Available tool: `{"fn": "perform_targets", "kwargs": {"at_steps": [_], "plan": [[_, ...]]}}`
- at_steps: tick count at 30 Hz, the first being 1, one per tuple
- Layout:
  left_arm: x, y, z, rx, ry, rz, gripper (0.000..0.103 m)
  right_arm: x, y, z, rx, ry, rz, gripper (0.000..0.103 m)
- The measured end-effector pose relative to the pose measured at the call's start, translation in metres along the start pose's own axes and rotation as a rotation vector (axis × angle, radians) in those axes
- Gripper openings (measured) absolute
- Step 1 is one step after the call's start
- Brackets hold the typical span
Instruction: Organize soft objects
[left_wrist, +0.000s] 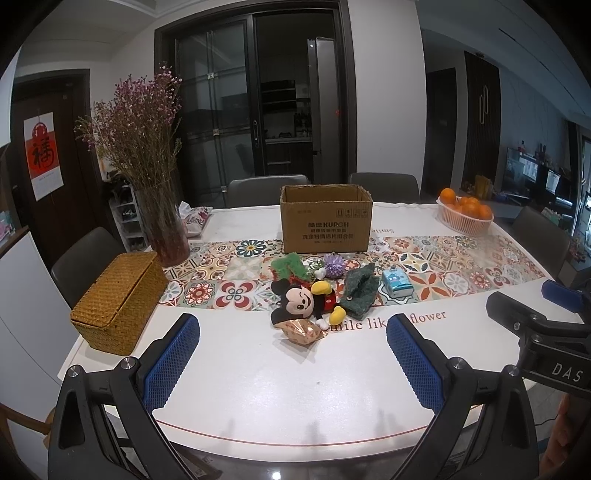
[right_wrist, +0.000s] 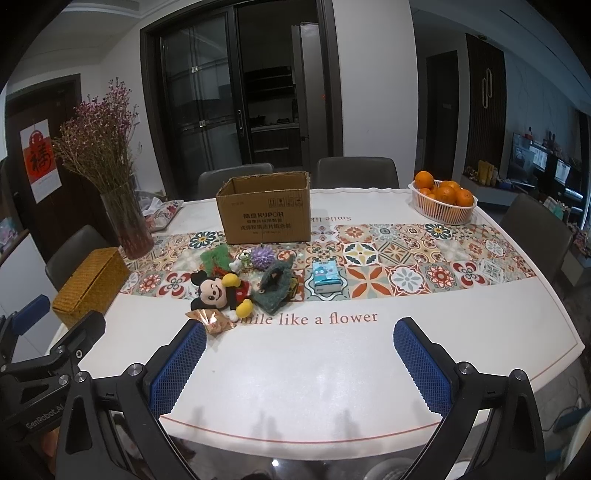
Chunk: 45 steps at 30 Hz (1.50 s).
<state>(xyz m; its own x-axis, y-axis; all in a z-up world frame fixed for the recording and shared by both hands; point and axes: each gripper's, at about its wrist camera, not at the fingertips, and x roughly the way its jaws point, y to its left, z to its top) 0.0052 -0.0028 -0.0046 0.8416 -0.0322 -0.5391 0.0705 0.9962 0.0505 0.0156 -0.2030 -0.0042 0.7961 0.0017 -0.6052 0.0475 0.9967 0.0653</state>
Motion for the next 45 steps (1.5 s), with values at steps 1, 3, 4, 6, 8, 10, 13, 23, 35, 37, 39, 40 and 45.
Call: {"fn": "perform_targets", "kwargs": {"at_steps": [1, 3, 4, 6, 8, 10, 13, 23, 35, 37, 39, 40, 45], "plan": [[0.0, 0.0, 0.0, 0.0, 0.001, 0.001, 0.103, 0.0, 0.0, 0.0, 0.0, 0.0, 0.0, 0.103], [0.003, -0.001, 0.0, 0.002, 0.005, 0.001, 0.103, 0.0, 0.0, 0.0, -0.001, 0.002, -0.001, 0.103], [0.003, -0.001, 0.0, 0.003, 0.004, 0.002, 0.103, 0.001, -0.001, 0.0, 0.001, 0.002, -0.001, 0.103], [0.003, -0.001, 0.001, 0.004, 0.004, 0.004, 0.103, 0.001, -0.001, 0.0, -0.001, 0.003, 0.0, 0.103], [0.006, 0.0, 0.001, 0.004, 0.003, 0.006, 0.103, 0.001, -0.001, 0.0, 0.0, 0.003, 0.001, 0.103], [0.007, 0.001, 0.002, 0.002, 0.006, 0.006, 0.103, 0.001, 0.0, 0.0, -0.001, 0.003, 0.001, 0.103], [0.011, 0.003, 0.003, -0.002, 0.011, 0.005, 0.103, 0.003, 0.0, -0.001, -0.003, 0.006, 0.003, 0.103], [0.04, 0.011, 0.005, -0.029, 0.057, -0.036, 0.103, 0.029, 0.005, 0.007, -0.003, 0.046, 0.007, 0.103], [0.118, 0.03, 0.011, 0.045, 0.126, -0.125, 0.103, 0.098, 0.025, 0.026, 0.023, 0.13, 0.017, 0.102], [0.13, 0.031, 0.01, 0.087, 0.126, -0.144, 0.103, 0.111, 0.029, 0.027, 0.028, 0.148, 0.021, 0.102], [0.143, 0.032, 0.01, 0.133, 0.132, -0.175, 0.103, 0.123, 0.033, 0.027, 0.036, 0.162, 0.021, 0.101], [0.148, 0.033, 0.01, 0.146, 0.134, -0.188, 0.103, 0.129, 0.035, 0.028, 0.04, 0.168, 0.022, 0.101], [0.178, 0.029, 0.007, 0.229, 0.18, -0.254, 0.1, 0.154, 0.044, 0.026, 0.049, 0.201, 0.013, 0.094]]}}
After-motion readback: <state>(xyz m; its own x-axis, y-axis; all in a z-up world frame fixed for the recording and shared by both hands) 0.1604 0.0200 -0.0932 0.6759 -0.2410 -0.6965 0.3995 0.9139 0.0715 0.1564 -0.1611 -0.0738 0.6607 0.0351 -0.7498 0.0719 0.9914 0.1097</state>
